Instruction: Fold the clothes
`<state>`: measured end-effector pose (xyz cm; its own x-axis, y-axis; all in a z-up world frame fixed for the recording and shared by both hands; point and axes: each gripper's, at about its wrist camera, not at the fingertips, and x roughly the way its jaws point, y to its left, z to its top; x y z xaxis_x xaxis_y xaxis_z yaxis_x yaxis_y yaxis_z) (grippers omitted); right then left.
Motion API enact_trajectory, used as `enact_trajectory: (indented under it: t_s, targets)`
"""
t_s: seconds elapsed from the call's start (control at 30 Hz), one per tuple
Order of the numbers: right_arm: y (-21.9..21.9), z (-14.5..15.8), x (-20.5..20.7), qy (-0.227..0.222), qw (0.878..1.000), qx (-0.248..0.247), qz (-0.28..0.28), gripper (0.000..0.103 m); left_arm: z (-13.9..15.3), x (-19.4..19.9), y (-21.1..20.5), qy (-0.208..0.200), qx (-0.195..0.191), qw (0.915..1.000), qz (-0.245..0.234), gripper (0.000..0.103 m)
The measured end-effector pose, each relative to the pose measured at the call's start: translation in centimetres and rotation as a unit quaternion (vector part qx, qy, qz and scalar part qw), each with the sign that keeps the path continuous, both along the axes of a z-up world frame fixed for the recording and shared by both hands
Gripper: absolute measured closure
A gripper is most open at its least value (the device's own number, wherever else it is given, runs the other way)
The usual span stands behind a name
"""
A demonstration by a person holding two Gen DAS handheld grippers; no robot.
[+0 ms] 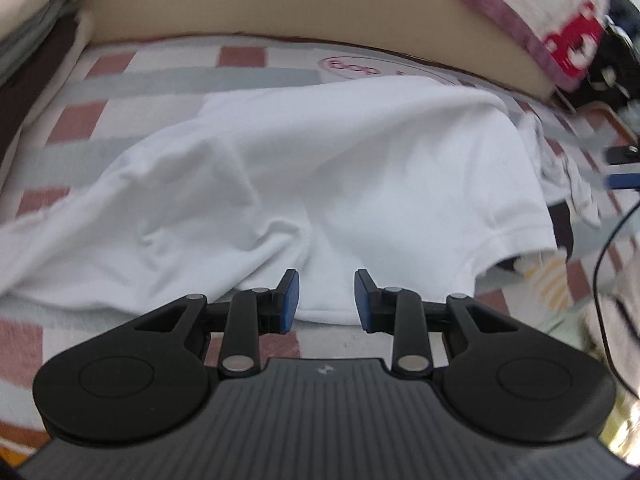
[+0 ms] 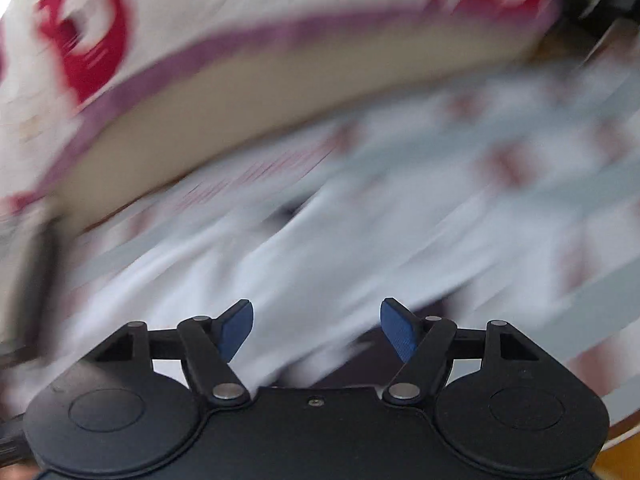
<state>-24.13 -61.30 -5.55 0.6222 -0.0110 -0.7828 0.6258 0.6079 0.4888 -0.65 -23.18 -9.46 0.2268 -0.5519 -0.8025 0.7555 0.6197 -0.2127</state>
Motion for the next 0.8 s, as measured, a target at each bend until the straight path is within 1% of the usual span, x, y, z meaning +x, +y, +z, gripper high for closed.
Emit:
enact_trajectory:
  t_s: [0.07,0.1,0.13,0.17,0.2,0.23,0.3,0.33,0.4,0.43,0.47,0.5,0.53,0.57,0.63,0.7,0.73,0.8]
  targets:
    - [1.9,-2.0,1.7,0.003,0.998,0.057,0.025,0.028,0.3,-0.6,-0.7,0.005,0.003,0.9998,-0.018,0.074]
    - [2.7,-2.7,2.6,0.01,0.997,0.065,0.036,0.028,0.5,-1.1,-1.0,0.007,0.001,0.9994,-0.033,0.073]
    - [3.5,-3.2,3.5,0.02,0.997,0.059,0.049,0.028,0.8,-1.7,-1.3,-0.006,0.002,0.9988,-0.048,0.072]
    - [4.2,-3.4,4.4,0.031,0.996,0.047,0.063,0.028,1.1,-2.4,-1.6,-0.019,0.003,0.9978,-0.063,0.068]
    - [4.9,-3.6,5.2,0.046,0.995,0.025,0.08,0.028,1.4,-3.0,-1.9,-0.032,0.004,0.9964,-0.079,0.063]
    - [5.5,-3.8,5.9,0.065,0.993,0.0,0.097,0.028,1.5,-3.5,-2.1,-0.049,0.007,0.9945,-0.092,0.061]
    - [6.4,-4.5,6.8,0.1,0.988,-0.035,0.113,0.027,1.5,-4.4,-2.2,-0.066,0.011,0.9913,-0.114,0.059]
    - [6.6,-5.0,7.0,0.111,0.986,-0.036,0.117,0.027,1.4,-4.3,-2.1,-0.056,0.007,0.9917,-0.116,0.058]
    - [6.5,-6.2,7.0,0.123,0.985,-0.013,0.12,0.028,1.2,-3.9,-1.9,-0.03,-0.005,0.993,-0.114,0.057]
    - [6.4,-6.4,6.9,0.115,0.986,-0.002,0.121,0.039,1.1,-3.7,-1.8,-0.023,-0.012,0.9937,-0.109,0.057]
    - [6.1,-6.2,6.7,0.093,0.988,0.007,0.122,0.053,0.9,-3.5,-1.6,-0.015,-0.018,0.9942,-0.105,0.056]
    - [5.9,-6.1,6.6,0.071,0.99,0.015,0.123,0.085,0.9,-3.4,-1.5,-0.013,-0.02,0.9946,-0.101,0.052]
    - [5.8,-5.7,6.3,0.042,0.991,0.019,0.123,0.091,0.8,-3.4,-1.5,-0.015,-0.016,0.9952,-0.095,0.047]
    - [6.1,-5.0,6.0,0.012,0.993,0.005,0.121,0.092,0.7,-3.5,-1.6,-0.025,0.002,0.9961,-0.084,0.039]
    - [7.0,-3.1,5.3,-0.039,0.991,-0.05,0.115,0.092,0.5,-4.1,-2.2,-0.059,0.026,0.9953,-0.072,0.039]
    - [7.9,-1.5,4.6,-0.089,0.985,-0.091,0.118,0.092,0.6,-5.0,-2.3,-0.086,0.021,0.9922,-0.088,0.039]
    - [8.4,-0.7,4.2,-0.118,0.98,-0.106,0.123,0.092,0.7,-5.5,-2.4,-0.099,0.019,0.9903,-0.095,0.038]
    - [8.9,0.6,3.6,-0.163,0.969,-0.125,0.134,0.092,0.8,-6.5,-2.4,-0.111,0.008,0.9872,-0.115,0.032]
